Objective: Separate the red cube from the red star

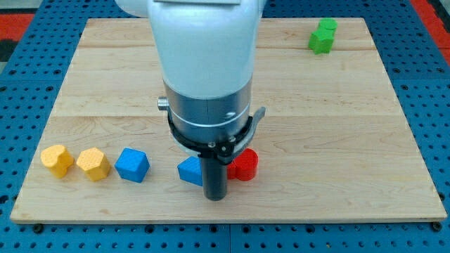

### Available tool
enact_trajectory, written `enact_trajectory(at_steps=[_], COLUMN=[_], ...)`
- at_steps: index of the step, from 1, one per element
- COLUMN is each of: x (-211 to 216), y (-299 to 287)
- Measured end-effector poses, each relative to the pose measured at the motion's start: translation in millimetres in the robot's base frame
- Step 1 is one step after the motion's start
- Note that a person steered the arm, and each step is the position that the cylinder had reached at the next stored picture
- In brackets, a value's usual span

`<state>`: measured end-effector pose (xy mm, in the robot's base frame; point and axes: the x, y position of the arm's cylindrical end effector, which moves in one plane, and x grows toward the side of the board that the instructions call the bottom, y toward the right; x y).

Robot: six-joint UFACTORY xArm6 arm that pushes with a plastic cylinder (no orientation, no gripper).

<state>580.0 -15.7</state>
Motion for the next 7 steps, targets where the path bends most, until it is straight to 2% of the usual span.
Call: enact_trajectory(at_steps=[2, 3, 5, 7], x=[-19, -49, -149, -216], y=[63, 66, 66, 28])
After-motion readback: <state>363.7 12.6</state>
